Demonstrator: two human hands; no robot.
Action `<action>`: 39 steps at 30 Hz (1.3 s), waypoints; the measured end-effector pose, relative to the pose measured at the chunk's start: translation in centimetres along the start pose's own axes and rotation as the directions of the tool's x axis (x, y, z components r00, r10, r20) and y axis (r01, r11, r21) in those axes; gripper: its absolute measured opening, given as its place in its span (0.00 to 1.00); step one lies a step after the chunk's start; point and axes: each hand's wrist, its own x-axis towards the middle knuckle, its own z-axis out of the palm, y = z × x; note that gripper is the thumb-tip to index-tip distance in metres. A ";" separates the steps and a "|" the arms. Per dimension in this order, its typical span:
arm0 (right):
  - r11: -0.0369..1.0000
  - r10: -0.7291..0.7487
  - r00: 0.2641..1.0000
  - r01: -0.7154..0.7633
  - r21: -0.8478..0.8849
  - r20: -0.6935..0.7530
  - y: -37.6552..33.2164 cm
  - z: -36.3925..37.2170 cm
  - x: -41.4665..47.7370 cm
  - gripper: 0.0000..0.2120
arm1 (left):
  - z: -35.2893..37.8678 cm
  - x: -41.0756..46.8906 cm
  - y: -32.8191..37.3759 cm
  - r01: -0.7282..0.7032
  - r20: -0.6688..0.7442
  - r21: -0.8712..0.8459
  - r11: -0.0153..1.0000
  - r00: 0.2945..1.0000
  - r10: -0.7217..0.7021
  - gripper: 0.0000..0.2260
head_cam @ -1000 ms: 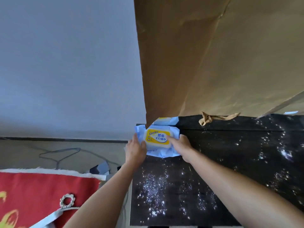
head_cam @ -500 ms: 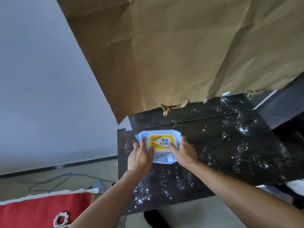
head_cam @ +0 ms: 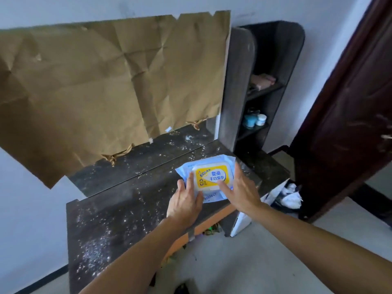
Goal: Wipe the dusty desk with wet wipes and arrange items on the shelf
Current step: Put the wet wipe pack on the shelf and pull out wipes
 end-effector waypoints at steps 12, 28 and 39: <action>0.995 0.093 0.968 -0.097 -0.003 -0.231 11.7 -12.6 7.0 0.35 | 1.6 11.6 16.4 -0.331 -0.062 -0.051 0.942 0.943 0.327 0.29; 0.988 0.153 0.955 -0.155 0.014 -0.252 18.3 -21.0 31.6 0.28 | 0.3 33.8 26.8 -0.395 -0.259 -0.126 0.910 0.899 0.354 0.25; 0.996 -0.085 0.991 0.083 -0.024 -0.108 19.4 -20.6 46.6 0.25 | 1.5 42.4 29.6 -0.034 -0.354 -0.097 0.995 0.935 -0.002 0.25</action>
